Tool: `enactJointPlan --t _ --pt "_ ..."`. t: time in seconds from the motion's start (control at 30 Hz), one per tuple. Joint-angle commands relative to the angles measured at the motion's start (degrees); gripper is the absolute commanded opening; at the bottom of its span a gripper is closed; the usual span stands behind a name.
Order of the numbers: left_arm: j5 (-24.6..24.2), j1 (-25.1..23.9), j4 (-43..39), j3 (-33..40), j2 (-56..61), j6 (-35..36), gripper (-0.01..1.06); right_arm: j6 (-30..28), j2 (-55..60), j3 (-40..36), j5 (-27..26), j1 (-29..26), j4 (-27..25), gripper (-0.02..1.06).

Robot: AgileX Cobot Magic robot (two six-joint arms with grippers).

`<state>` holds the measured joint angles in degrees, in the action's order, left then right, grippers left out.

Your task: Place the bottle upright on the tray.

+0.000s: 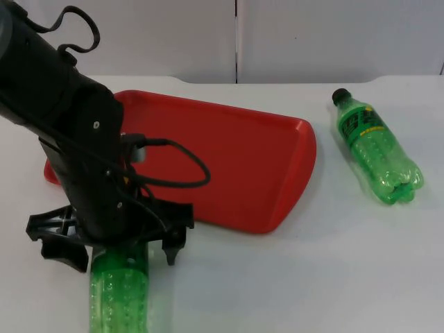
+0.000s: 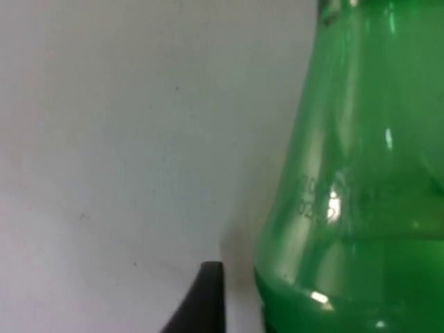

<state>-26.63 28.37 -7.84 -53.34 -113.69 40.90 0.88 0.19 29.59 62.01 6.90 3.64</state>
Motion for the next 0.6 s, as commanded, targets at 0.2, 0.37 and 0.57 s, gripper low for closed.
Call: enactJointPlan --t 0.2,0.37,0.57 --pt "-0.87 0.19 1.4 -0.25 -0.04 -0.02 0.33 0.02 -0.19 -0.11 -0.28 -0.47 0.31 1.04" --pt "-1.14 0.19 1.28 -0.25 -0.04 -0.02 0.0 0.02 -0.19 -0.11 -0.28 -0.47 0.31 1.04" --pt "-1.23 0.19 1.28 -0.25 0.56 -0.02 0.0 0.02 -0.19 -0.11 -0.28 -0.47 0.31 1.04"
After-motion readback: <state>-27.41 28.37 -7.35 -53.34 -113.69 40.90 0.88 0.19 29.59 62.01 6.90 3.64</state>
